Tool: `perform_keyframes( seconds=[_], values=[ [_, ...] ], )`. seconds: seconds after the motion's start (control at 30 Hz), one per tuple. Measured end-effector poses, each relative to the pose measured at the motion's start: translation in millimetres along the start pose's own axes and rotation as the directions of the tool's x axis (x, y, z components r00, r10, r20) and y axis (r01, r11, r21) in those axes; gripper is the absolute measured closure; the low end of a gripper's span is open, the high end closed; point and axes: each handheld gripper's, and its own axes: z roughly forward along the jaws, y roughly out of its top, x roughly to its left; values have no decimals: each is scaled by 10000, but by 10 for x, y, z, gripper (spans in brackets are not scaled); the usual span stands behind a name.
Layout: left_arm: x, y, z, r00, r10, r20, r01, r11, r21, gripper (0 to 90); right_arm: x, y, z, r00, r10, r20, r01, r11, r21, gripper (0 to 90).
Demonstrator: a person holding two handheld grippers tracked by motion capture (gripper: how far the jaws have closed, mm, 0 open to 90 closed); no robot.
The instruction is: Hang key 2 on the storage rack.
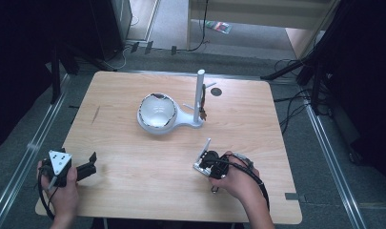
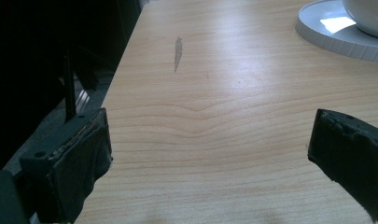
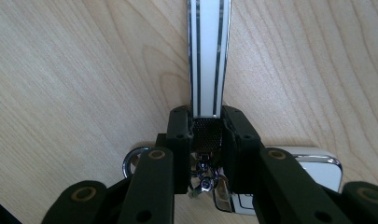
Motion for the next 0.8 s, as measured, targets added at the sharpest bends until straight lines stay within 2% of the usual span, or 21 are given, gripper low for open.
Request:
perform_keyframes(
  seconds=[0.1, 0.27, 0.37, 0.5, 0.8],
  values=[
    [-1, 0, 0, 10000, -1, 6, 1, 10000, 0, 0, -11, -2, -1, 10000, 28, -50, -28, 10000, -14, 755],
    [-1, 1, 1, 10000, -16, 0, 16, 10000, 25, 0, -36, -19, -15, 9991, 126, -393, -143, 9989, -440, 756],
    [0, 1, 0, 10000, -3, 7, 3, 10000, 34, 0, -43, -16, -64, 9980, 102, -621, -157, 9959, -890, 756],
    [0, 1, 1, 10000, -18, 7, 18, 10000, 18, 0, -50, -19, -138, 9957, 105, -916, -246, 9876, -1553, 756],
    [0, 1, 0, 10000, -18, 6, 18, 10000, 27, 0, -76, -26, -215, 9942, 108, -1066, -377, 9665, -2540, 757]
  ],
)
